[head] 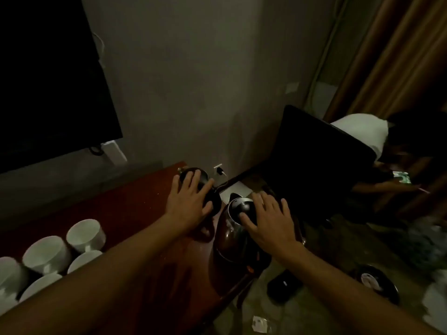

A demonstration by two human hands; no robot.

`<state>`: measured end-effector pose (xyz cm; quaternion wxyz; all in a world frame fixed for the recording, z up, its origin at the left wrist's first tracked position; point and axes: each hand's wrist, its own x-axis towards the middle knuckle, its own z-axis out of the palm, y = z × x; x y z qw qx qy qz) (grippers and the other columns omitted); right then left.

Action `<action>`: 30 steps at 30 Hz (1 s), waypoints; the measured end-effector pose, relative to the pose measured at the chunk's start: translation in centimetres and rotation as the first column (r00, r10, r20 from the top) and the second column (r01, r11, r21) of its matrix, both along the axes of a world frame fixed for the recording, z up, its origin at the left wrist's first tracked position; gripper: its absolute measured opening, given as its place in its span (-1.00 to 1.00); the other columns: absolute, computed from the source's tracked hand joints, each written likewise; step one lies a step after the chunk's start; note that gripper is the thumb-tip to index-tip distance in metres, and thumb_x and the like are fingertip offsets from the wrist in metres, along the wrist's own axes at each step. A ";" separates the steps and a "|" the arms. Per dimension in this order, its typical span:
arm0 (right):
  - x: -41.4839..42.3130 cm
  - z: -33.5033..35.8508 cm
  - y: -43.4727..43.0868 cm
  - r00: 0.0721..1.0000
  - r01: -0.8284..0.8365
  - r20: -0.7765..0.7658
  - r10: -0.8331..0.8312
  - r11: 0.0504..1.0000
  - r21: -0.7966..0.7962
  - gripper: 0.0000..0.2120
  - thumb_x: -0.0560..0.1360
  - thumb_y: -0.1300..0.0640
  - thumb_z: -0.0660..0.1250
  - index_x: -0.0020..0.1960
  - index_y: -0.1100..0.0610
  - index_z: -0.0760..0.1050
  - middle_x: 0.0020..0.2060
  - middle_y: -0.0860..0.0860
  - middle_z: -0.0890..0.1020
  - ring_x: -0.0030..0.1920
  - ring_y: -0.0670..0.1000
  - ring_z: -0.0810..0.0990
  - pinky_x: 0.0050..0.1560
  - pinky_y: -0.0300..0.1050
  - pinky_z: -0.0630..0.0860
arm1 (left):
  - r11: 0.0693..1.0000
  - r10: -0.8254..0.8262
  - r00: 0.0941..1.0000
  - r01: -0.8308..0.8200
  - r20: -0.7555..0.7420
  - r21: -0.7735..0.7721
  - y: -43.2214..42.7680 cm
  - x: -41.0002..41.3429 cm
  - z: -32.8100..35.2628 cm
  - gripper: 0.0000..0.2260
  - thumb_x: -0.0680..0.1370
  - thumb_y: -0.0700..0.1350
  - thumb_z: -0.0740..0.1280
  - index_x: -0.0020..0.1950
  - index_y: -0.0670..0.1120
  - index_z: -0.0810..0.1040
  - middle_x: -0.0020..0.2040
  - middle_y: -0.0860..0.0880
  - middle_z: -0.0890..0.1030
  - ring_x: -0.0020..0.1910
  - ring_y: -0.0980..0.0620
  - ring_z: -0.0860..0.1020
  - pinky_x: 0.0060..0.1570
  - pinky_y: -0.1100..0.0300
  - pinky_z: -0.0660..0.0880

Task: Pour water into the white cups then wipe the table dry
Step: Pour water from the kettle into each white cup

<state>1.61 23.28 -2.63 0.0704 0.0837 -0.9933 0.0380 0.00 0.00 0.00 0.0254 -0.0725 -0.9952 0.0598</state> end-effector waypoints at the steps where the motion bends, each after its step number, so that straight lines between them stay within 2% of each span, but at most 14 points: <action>1: 0.3 -0.1 0.4 1.000 0.015 0.026 -0.015 1.000 0.002 -0.23 0.52 -0.45 -0.13 0.57 -0.01 0.11 0.54 0.05 0.27 0.55 0.06 0.18 0.56 0.22 -0.05 | 1.000 -0.016 1.000 0.016 0.017 -0.019 0.4 -0.1 -0.2 -0.39 0.64 0.30 -0.07 0.62 0.15 -0.20 0.63 -0.15 -0.17 0.61 -0.15 -0.17 0.52 -0.25 -0.16; 6: 1.9 -0.9 1.3 0.996 0.086 0.036 -0.085 0.996 -0.016 -0.16 0.51 -0.47 0.02 0.61 -0.01 0.00 0.58 0.03 0.17 0.58 0.04 0.08 0.56 0.17 -0.09 | 0.991 -0.132 0.991 0.132 0.031 -0.010 1.6 -1.0 -0.8 -0.31 0.59 0.38 -0.02 0.61 0.16 -0.22 0.63 -0.16 -0.18 0.61 -0.15 -0.18 0.53 -0.24 -0.18; 10: 3.1 -0.9 1.2 0.990 0.130 0.065 -0.128 0.991 -0.031 -0.14 0.50 -0.46 0.08 0.61 0.00 -0.02 0.56 0.02 0.21 0.56 0.03 0.14 0.58 0.14 -0.02 | 0.973 -0.224 0.974 0.222 0.032 0.068 2.0 -1.8 -1.1 -0.30 0.57 0.43 -0.04 0.60 0.21 -0.23 0.64 -0.11 -0.16 0.61 -0.10 -0.18 0.53 -0.23 -0.19; 15: 3.9 -1.2 0.9 0.986 0.165 0.037 -0.162 0.979 -0.118 -0.17 0.48 -0.46 0.16 0.56 0.00 0.11 0.39 -0.02 0.42 0.41 0.00 0.36 0.50 0.03 0.20 | 0.909 -0.411 0.911 0.407 0.026 0.094 2.0 -2.2 -2.6 -0.31 0.53 0.48 -0.12 0.57 0.30 -0.29 0.64 -0.05 -0.15 0.61 -0.05 -0.16 0.50 -0.17 -0.29; 20: 4.5 -1.7 0.4 0.986 0.169 0.041 -0.164 0.964 -0.206 -0.29 0.48 -0.43 0.20 0.46 -0.04 0.24 0.21 -0.04 0.52 0.16 -0.04 0.50 0.20 -0.06 0.49 | 0.855 -0.512 0.858 0.504 0.046 0.121 1.8 -2.7 -3.8 -0.25 0.43 0.56 -0.20 0.53 0.33 -0.36 0.64 -0.02 -0.16 0.61 -0.03 -0.16 0.48 -0.14 -0.28; 24: 4.8 -1.6 0.6 0.980 0.191 0.097 -0.174 0.960 -0.205 -0.35 0.50 -0.37 0.24 0.43 -0.01 0.29 0.17 -0.04 0.56 0.07 -0.07 0.56 -0.05 -0.21 0.51 | 0.824 -0.566 0.821 0.564 0.066 0.057 1.5 -3.2 -4.1 -0.16 0.47 0.52 0.04 0.54 0.27 -0.39 0.64 -0.04 -0.19 0.60 -0.05 -0.19 0.52 -0.18 -0.22; 27: 5.0 -1.6 0.5 0.977 0.192 0.135 -0.166 0.958 -0.212 -0.42 0.52 -0.34 0.24 0.39 0.00 0.32 0.08 -0.07 0.59 -0.05 -0.11 0.58 -0.26 -0.33 0.37 | 0.796 -0.605 0.793 0.603 0.077 0.044 2.1 -3.9 -3.8 -0.05 0.45 0.48 0.21 0.54 0.27 -0.40 0.64 -0.06 -0.20 0.60 -0.08 -0.18 0.50 -0.19 -0.20; 30: 4.8 -1.4 0.6 0.975 0.188 0.162 -0.154 0.956 -0.223 -0.45 0.54 -0.31 0.25 0.37 0.00 0.32 0.05 -0.06 0.62 -0.06 -0.09 0.61 -0.31 -0.33 0.33 | 0.771 -0.636 0.768 0.637 0.078 0.019 3.2 -4.5 -3.7 0.03 0.40 0.46 0.31 0.54 0.26 -0.40 0.63 -0.06 -0.20 0.60 -0.11 -0.17 0.49 -0.18 -0.20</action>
